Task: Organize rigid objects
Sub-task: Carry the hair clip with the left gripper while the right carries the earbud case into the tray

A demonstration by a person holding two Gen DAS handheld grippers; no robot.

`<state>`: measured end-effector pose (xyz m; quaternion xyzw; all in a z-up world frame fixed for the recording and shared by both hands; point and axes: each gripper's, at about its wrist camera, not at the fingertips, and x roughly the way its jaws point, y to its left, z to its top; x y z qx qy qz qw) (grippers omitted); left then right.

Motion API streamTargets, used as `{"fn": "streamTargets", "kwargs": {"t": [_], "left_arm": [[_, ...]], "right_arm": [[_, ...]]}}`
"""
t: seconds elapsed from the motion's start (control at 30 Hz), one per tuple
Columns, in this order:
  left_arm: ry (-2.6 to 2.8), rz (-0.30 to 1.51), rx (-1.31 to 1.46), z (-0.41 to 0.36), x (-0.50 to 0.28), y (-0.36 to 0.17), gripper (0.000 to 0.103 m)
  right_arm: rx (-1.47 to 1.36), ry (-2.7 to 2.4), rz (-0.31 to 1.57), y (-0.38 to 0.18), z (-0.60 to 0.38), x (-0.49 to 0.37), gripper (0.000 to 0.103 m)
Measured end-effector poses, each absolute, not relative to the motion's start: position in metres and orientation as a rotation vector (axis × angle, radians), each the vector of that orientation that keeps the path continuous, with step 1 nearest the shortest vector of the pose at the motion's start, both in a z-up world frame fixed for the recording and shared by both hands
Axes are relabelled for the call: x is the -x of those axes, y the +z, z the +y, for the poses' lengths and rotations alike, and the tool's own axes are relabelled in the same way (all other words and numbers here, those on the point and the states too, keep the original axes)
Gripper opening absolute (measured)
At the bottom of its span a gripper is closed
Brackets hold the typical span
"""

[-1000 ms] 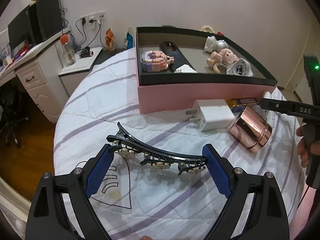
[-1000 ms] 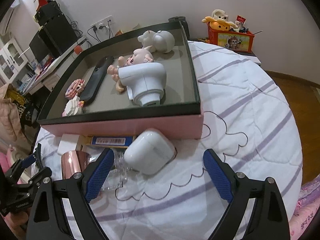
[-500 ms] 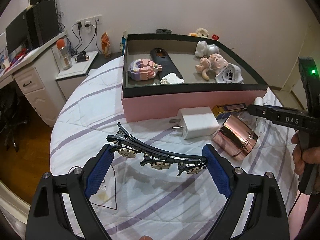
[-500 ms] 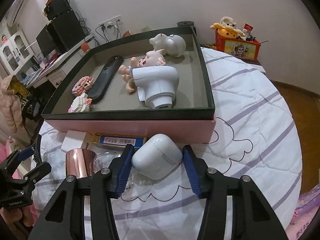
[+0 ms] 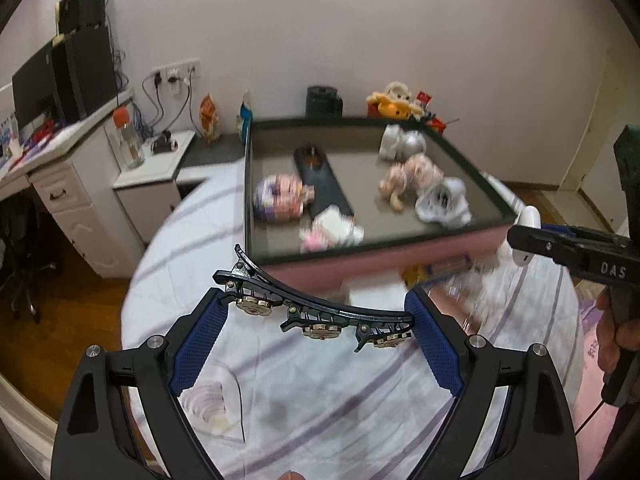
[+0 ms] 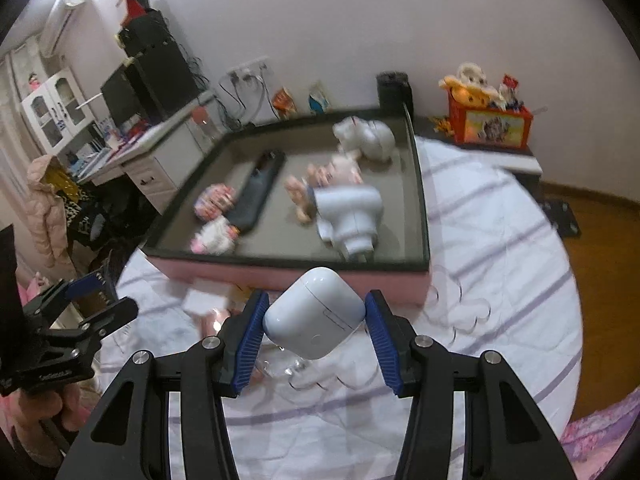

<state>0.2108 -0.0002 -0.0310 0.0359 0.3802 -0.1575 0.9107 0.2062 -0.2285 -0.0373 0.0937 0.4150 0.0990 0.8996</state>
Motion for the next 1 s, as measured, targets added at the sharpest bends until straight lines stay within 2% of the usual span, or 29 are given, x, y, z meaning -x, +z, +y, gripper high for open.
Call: {"fn": "streamTargets", "kwargs": {"t": [0.23,0.47,0.7,1.0], "left_arm": [[-0.332,0.720,-0.100,-0.020,-0.244,0.006,0.091],[-0.334,0.721,-0.097,-0.039,-0.297,0.020,0.091],[-0.319,0.771,-0.074,-0.056,-0.368,0.013,0.091],[-0.298,0.863,-0.117,-0.087,-0.426,-0.027,0.091]], "right_arm": [[-0.147,0.243,0.787,-0.001,-0.216,-0.233,0.051],[-0.144,0.253,0.771,0.013,-0.216,-0.280,0.051],[-0.160,0.192,0.821,-0.004,-0.233,-0.328,0.051],[-0.144,0.145,0.895,-0.035,-0.244,-0.371,0.051]]}}
